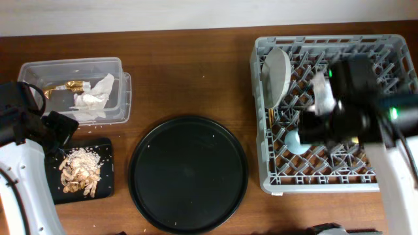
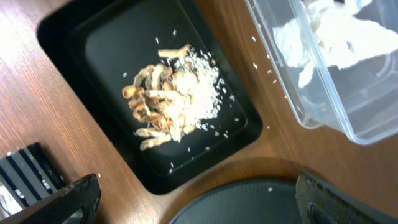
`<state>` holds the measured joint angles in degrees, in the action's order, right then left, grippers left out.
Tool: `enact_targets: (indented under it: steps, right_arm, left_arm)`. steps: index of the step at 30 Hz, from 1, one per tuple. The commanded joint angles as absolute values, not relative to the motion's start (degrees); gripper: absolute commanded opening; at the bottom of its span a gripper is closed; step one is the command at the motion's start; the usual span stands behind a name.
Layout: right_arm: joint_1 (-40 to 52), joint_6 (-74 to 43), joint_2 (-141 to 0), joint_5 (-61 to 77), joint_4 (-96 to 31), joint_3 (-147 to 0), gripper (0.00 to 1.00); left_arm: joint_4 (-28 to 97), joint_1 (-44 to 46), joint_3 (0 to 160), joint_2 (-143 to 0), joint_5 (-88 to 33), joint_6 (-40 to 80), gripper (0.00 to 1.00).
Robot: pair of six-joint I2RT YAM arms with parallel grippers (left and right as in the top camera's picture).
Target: Sort waste into correct bins and load items into the dishwasher rack
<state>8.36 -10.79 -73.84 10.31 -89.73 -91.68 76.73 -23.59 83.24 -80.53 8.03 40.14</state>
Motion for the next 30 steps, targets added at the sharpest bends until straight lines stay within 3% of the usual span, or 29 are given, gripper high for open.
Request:
enact_targets:
  steps: [1, 2, 3, 4, 9, 19, 24, 30]
  right_arm:
    - [8.78, -14.33, -64.10, 9.47, -85.71, -80.88, 0.17]
    - [8.78, -14.46, -58.02, 9.89, -83.81, -73.38, 0.26]
    - [8.78, -14.46, -55.48, 9.89, -83.07, -70.13, 0.78]
    - [8.78, -14.46, -54.00, 9.89, -82.81, -68.23, 0.99]
    - [8.78, -17.69, -51.09, 17.43, -82.61, -61.91, 0.99]
    - [8.78, -15.27, -60.01, 17.15, -81.10, -61.91, 0.99]
    - [8.62, -13.69, -57.78, 17.17, -67.09, -57.76, 0.99]
    - [8.62, -11.79, -35.92, 16.95, -35.64, -32.27, 0.99]
  left_arm:
    - [76.66, -23.79, 83.07, -80.68, 8.62, 40.29, 0.99]
    - [76.66, -23.79, 83.07, -80.68, 8.62, 40.29, 0.99]
    - [76.66, -23.79, 83.07, -80.68, 8.62, 40.29, 0.99]
    - [76.66, -23.79, 83.07, -80.68, 8.62, 40.29, 0.99]
    - [76.66, -23.79, 83.07, -80.68, 8.62, 40.29, 0.99]
    - [76.66, -23.79, 83.07, -80.68, 8.62, 40.29, 0.99]
    - [76.66, -23.79, 83.07, -80.68, 8.62, 40.29, 0.99]
    - [76.66, -23.79, 83.07, -80.68, 8.62, 40.29, 0.99]
